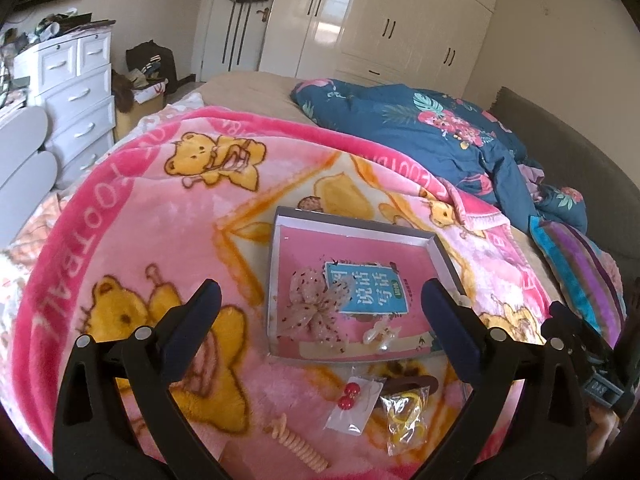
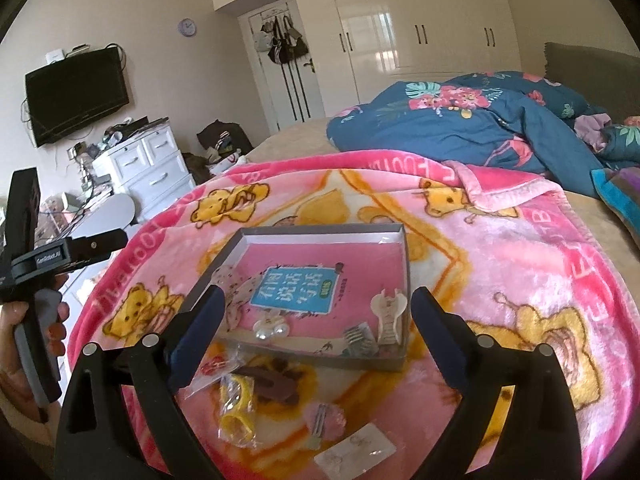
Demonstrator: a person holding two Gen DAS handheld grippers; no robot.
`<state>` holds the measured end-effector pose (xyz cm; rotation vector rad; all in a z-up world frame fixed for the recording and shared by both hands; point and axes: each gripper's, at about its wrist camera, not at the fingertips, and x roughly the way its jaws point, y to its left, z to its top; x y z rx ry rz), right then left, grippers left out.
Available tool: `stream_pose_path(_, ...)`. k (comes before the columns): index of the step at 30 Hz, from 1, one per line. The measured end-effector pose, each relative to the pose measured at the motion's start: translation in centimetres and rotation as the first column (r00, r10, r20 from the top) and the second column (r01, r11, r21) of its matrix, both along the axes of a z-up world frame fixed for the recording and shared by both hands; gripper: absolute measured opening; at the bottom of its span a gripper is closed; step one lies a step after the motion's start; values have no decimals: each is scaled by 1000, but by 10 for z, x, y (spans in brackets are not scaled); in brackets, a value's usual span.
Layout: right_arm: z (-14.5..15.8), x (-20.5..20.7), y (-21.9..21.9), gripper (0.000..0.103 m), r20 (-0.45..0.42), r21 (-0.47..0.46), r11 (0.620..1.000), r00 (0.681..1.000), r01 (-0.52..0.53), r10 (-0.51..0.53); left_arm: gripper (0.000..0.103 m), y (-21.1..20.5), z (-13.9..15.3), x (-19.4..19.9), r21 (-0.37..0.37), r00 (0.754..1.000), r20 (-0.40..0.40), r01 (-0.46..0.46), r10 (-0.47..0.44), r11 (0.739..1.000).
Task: Organize jewelry
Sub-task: 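Withdraw both tools from the box back toward the remaining jewelry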
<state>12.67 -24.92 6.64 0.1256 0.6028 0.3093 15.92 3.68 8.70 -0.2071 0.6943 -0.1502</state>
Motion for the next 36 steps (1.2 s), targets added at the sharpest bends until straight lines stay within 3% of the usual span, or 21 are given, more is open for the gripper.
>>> stream_pose_path(12, -9, -20, 22, 93, -31, -14, 997, 997, -74, 73, 94, -4, -12, -16, 41, 1000, -25, 10, -9, 999)
stream_pose_path(36, -43, -46, 50, 93, -126, -42, 986, 980, -163, 157, 94, 6, -70, -42, 101, 987, -163, 32, -15, 994)
